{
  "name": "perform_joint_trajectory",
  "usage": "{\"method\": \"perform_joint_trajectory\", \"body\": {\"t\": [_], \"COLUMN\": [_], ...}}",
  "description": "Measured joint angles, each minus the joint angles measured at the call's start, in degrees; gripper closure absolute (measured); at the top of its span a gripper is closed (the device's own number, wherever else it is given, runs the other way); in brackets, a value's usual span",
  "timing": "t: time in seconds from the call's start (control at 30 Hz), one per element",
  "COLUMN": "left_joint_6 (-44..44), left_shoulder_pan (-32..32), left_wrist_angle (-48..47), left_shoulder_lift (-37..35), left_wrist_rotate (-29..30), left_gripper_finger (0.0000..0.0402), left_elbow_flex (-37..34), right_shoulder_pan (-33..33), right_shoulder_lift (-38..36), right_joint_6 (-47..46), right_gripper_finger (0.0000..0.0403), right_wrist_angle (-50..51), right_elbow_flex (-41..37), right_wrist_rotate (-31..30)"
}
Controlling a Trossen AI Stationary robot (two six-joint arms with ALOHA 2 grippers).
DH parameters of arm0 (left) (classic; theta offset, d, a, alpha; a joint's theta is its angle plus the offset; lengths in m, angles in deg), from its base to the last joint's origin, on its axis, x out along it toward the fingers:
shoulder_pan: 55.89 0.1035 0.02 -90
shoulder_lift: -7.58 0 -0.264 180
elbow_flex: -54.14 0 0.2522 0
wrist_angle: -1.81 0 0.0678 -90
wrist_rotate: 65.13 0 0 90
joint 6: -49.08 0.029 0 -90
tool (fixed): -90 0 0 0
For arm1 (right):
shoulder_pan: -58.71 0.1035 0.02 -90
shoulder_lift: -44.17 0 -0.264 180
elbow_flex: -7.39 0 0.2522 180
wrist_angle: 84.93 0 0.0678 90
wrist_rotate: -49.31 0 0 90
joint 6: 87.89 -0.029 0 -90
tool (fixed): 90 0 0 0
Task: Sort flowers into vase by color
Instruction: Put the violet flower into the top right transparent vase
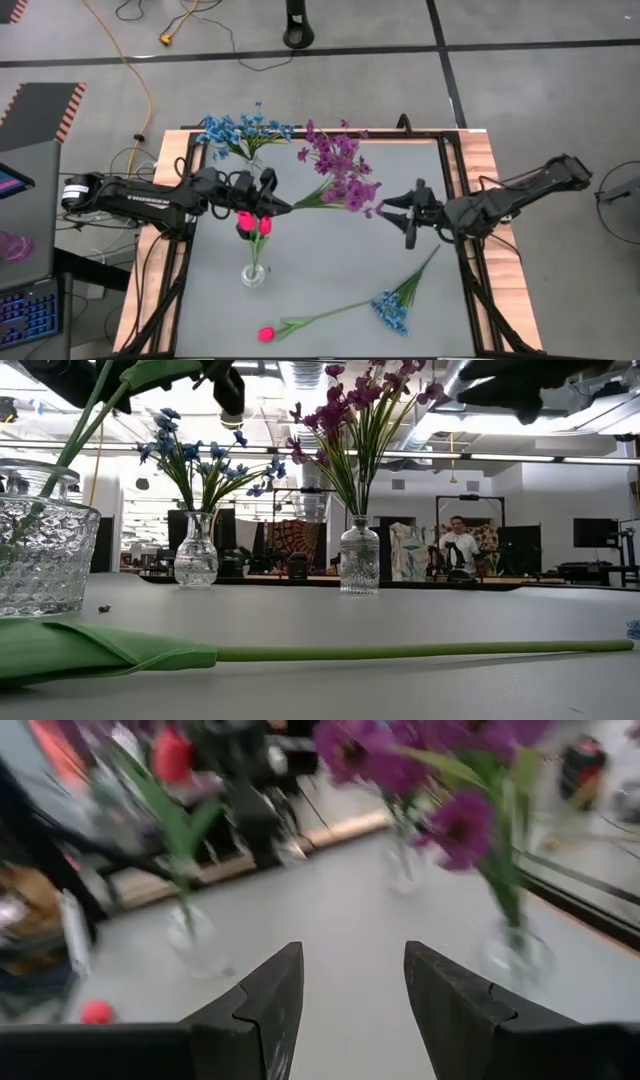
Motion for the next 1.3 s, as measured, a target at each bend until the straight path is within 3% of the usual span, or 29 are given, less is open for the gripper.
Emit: {"method": "perform_joint_trajectory", "body": {"t": [0.23, 0.43, 0.63, 0.83, 1.0, 1.3], "left_joint_6": [4.74, 6.93, 7.38, 7.38, 7.38, 7.39], "left_shoulder_pan": [0.00, 0.00, 0.00, 0.00, 0.00, 0.00], "left_wrist_angle": [-0.07, -0.04, -0.04, 0.18, 0.22, 0.20], "left_shoulder_lift": [0.00, 0.00, 0.00, 0.00, 0.00, 0.00], "left_wrist_rotate": [4.71, 7.37, 7.46, 7.45, 7.44, 7.22], "left_gripper_finger": [0.0399, 0.0399, 0.0399, 0.0399, 0.0399, 0.0397], "left_elbow_flex": [1.47, 1.48, 1.48, 1.48, 1.48, 1.48], "right_shoulder_pan": [-4.85, -7.76, -9.97, -10.86, -10.85, -12.26], "right_shoulder_lift": [6.79, 15.46, 22.52, 28.30, 33.08, 41.66], "right_joint_6": [7.80, 15.13, 17.03, 17.01, 17.17, 23.46], "right_gripper_finger": [0.0200, 0.0200, 0.0200, 0.0200, 0.0200, 0.0200], "right_wrist_angle": [-28.24, -46.35, -58.26, -62.17, -61.94, -61.30], "right_elbow_flex": [-5.50, -5.50, -5.50, -3.07, 2.83, 13.97], "right_wrist_rotate": [9.53, 10.17, 10.19, 10.69, 13.86, 13.99]}}
